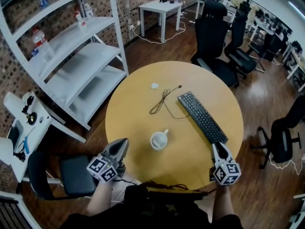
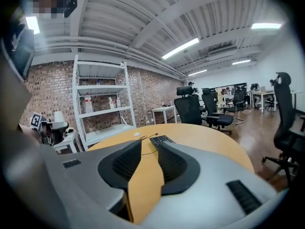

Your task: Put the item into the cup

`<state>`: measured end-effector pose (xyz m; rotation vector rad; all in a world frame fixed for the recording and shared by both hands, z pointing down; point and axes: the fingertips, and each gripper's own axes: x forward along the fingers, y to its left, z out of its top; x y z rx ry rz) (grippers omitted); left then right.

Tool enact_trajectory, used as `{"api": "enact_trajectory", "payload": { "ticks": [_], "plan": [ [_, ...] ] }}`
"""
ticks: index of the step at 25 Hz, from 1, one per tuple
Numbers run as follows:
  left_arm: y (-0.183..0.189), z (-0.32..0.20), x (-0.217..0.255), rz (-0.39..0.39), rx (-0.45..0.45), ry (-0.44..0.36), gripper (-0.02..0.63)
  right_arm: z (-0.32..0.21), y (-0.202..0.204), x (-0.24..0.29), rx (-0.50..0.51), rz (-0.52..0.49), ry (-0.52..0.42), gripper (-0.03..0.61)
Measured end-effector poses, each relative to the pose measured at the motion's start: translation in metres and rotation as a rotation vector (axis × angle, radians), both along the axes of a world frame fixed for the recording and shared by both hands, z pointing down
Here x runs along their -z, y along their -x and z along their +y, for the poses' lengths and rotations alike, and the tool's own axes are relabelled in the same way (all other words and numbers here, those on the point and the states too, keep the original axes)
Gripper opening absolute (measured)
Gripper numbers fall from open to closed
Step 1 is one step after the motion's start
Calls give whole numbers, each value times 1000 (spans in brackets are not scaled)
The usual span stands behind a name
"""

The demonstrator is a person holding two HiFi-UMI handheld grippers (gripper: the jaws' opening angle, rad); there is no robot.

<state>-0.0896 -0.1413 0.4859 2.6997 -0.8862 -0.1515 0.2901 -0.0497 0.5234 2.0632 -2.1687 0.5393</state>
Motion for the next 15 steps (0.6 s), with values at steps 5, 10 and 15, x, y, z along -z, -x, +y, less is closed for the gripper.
{"api": "enact_trajectory", "payload": {
  "ticks": [5,10,15],
  "plan": [
    [-21,1,11,21,-32,-17,-5,28,-24,2,-70,8,0,85],
    [-25,6,8,-2,-47,-14,-5,38,-33,5,-129,15,-38,11],
    [-16,13,2,-6,-20,4,-5,38,-33,5,-133,7,-53,11]
  ]
}}
